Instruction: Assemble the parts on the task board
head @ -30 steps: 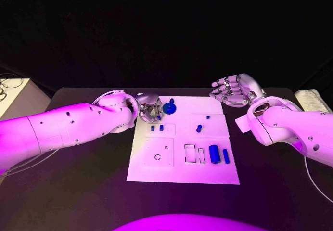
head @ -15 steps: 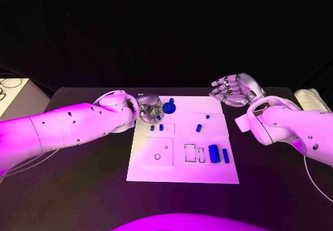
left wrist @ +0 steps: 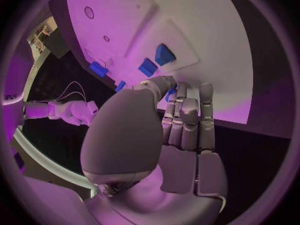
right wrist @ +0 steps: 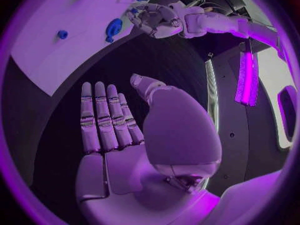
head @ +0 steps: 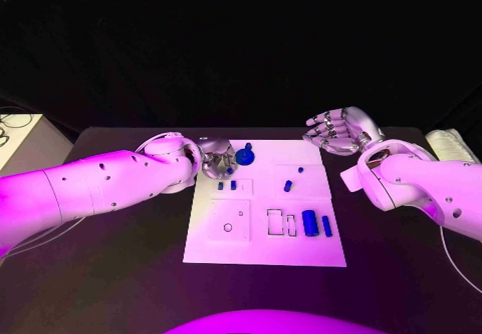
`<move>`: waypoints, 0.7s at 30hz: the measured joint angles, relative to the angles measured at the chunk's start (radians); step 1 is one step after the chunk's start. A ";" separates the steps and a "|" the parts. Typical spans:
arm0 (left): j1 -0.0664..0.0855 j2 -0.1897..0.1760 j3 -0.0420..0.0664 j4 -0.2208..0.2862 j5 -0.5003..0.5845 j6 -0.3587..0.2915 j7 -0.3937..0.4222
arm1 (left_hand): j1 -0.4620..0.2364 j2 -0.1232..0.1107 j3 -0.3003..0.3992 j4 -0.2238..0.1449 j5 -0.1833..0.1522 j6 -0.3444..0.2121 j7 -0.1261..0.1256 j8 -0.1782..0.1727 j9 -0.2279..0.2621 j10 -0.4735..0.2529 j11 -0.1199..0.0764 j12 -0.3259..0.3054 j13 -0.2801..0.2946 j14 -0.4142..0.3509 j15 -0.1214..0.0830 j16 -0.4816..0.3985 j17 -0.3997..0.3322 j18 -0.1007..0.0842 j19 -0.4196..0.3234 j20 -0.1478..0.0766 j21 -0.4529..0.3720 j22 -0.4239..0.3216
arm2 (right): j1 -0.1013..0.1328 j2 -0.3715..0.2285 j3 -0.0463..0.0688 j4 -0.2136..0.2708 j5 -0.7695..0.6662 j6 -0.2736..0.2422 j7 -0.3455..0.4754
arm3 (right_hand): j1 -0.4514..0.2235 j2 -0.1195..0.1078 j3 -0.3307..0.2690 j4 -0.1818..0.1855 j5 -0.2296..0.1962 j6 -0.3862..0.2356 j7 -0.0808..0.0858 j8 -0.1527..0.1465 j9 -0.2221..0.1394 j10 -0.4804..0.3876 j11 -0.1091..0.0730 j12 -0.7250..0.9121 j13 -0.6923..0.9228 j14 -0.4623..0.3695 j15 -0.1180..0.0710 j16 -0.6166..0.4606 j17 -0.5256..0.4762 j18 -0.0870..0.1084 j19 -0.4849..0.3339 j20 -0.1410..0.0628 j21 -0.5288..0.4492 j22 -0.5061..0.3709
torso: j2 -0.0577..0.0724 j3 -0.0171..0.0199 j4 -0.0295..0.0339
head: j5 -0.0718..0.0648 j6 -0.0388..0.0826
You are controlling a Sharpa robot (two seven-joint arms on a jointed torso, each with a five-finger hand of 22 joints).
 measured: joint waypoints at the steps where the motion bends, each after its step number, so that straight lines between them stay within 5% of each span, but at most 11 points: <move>1: -0.001 0.000 0.000 0.000 0.000 0.000 0.000 | 0.000 0.000 0.000 0.000 0.000 -0.011 0.000 -0.007 -0.003 -0.010 0.003 -0.007 -0.002 -0.003 0.003 0.000 -0.005 0.000 -0.003 0.003 -0.004 -0.002 | 0.000 0.000 0.000 0.000 0.000 0.000 0.000 | 0.000 0.000 0.000 0.000 0.000 0.000 0.000 0.000 0.000 0.000 0.000 0.000 0.000 0.000 0.000 0.000 0.000 0.000 0.000 0.000 0.000 0.000 | 0.000 -0.0001 0.0004 | 0.000 0.000; 6: -0.001 -0.001 0.000 0.000 0.002 -0.002 0.000 | -0.011 -0.011 0.003 -0.003 0.000 -0.040 -0.009 -0.024 -0.009 -0.047 0.022 -0.026 -0.008 -0.016 0.016 0.000 -0.030 0.000 -0.010 0.010 -0.011 -0.006 | 0.000 0.000 0.000 0.000 0.000 0.000 0.000 | 0.000 0.000 0.000 0.000 0.000 0.000 0.000 0.000 -0.001 0.000 0.000 0.000 0.000 0.000 0.000 -0.004 0.000 0.000 0.000 0.000 0.000 -0.001 | 0.000 0.0000 0.0002 | 0.000 0.002; 21: -0.001 -0.005 0.000 0.001 0.004 -0.005 0.000 | -0.016 -0.008 0.003 -0.003 0.000 -0.055 -0.009 -0.028 -0.010 -0.065 0.026 -0.027 -0.008 -0.027 0.027 0.000 -0.052 0.000 -0.014 0.014 -0.015 -0.008 | 0.000 0.000 0.000 -0.003 0.000 0.001 0.000 | 0.000 0.000 0.003 -0.003 0.000 0.000 0.000 0.000 -0.001 0.000 0.000 0.000 -0.001 0.000 0.000 -0.004 -0.001 0.000 0.000 0.000 0.000 -0.003 | 0.001 -0.0007 -0.0003 | 0.000 0.002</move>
